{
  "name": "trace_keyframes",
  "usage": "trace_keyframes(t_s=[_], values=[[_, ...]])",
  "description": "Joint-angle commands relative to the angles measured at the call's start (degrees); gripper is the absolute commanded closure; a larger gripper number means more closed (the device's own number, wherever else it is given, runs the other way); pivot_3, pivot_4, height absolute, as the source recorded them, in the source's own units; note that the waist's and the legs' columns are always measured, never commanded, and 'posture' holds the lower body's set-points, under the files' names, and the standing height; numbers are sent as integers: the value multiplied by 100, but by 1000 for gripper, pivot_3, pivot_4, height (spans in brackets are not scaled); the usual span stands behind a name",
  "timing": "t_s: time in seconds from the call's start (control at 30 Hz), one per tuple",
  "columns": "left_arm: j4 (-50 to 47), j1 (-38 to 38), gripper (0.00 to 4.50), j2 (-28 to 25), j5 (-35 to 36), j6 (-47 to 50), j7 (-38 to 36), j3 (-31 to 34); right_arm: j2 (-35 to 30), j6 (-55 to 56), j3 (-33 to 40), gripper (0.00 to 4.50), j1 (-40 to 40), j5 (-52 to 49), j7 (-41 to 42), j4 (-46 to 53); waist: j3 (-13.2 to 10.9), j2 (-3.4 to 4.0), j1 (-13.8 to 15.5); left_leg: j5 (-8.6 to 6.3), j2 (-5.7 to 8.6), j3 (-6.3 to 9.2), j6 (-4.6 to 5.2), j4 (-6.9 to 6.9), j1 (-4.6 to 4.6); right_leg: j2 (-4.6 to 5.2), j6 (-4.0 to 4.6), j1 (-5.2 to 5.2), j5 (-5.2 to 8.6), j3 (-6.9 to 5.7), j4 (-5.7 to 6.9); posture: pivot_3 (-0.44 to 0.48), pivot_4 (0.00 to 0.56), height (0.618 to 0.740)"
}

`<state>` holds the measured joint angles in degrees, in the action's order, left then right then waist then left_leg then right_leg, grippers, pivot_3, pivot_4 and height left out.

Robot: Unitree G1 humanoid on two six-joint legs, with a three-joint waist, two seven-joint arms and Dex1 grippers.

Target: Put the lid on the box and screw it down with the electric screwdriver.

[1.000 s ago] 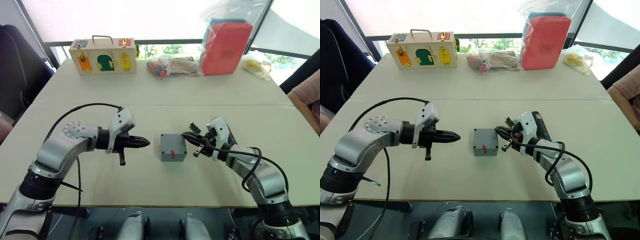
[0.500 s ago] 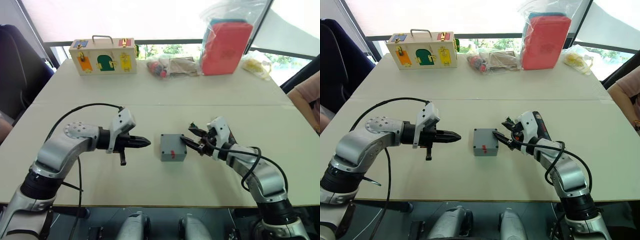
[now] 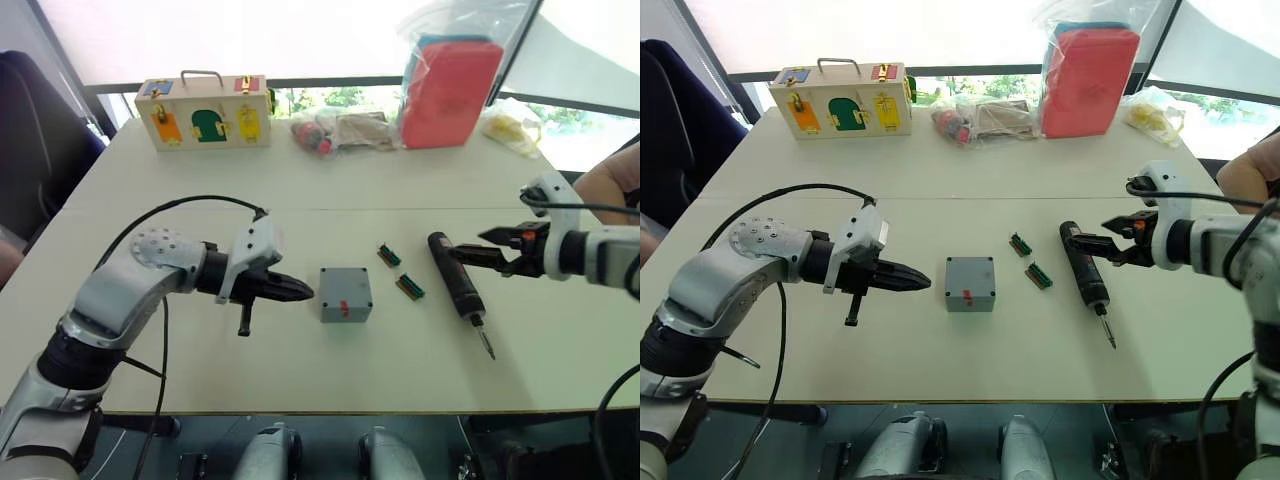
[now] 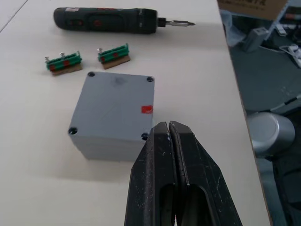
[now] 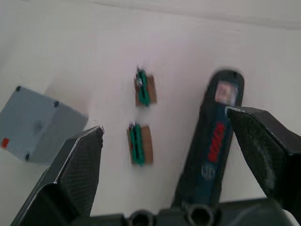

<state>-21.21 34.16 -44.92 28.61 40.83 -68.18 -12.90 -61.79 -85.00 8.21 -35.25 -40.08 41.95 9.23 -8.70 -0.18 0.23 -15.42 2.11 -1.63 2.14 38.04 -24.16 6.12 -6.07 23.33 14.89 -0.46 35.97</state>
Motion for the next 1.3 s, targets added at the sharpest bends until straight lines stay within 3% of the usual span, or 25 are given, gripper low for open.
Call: trace_keyframes(t_s=[0.03, 0.33, 0.83, 0.93, 1.1, 1.3], values=[[-222, 158, 4500, -42, -114, -289, -124, -57, -543, -395, -843, 52, -342, -34, 432, -276, -4, 6, -3, 0, 1, -1, 0, -7, -5, 2, 0, 5, 0, 0, -3, 0, 150, 740], [-545, 35, 4500, 54, -129, -259, 54, -126, -307, 201, -2536, 52, -1098, 749, 937, -1778, -5, 7, -92, -3, 6, -3, 5, -1, -21, 5, -3, 13, -2, -1, -13, 0, 150, 740], [-978, -491, 4500, 120, 48, 172, 807, 172, 938, 1791, -4627, 52, -2510, 2841, 2291, -4324, -6, 8, -99, -2, 7, -3, 4, 10, -19, -10, -19, 11, -11, -3, -1, 0, 150, 740], [-1010, -591, 4500, 168, 83, 221, 975, 248, 1089, 1970, -4824, 638, -2572, 3135, 2578, -4397, -4, 6, -100, -2, 6, -2, 3, 11, -17, -11, -21, 10, -12, -3, 1, 0, 150, 740], [-967, -651, 4500, 209, 102, 229, 1120, 274, 1017, 2040, -5033, 2165, -2368, 3476, 2945, -3909, -3, 3, -85, -2, 7, -2, 2, 12, -9, -11, -22, 2, -12, -3, 2, 0, 150, 740], [-789, -617, 4500, 225, 61, 141, 1184, 269, 746, 1804, -4913, 2575, -1886, 3583, 3078, -3289, -2, 2, -47, -3, 8, 2, 1, 12, -9, -9, -22, 2, -12, -5, 2, 0, 150, 740]])
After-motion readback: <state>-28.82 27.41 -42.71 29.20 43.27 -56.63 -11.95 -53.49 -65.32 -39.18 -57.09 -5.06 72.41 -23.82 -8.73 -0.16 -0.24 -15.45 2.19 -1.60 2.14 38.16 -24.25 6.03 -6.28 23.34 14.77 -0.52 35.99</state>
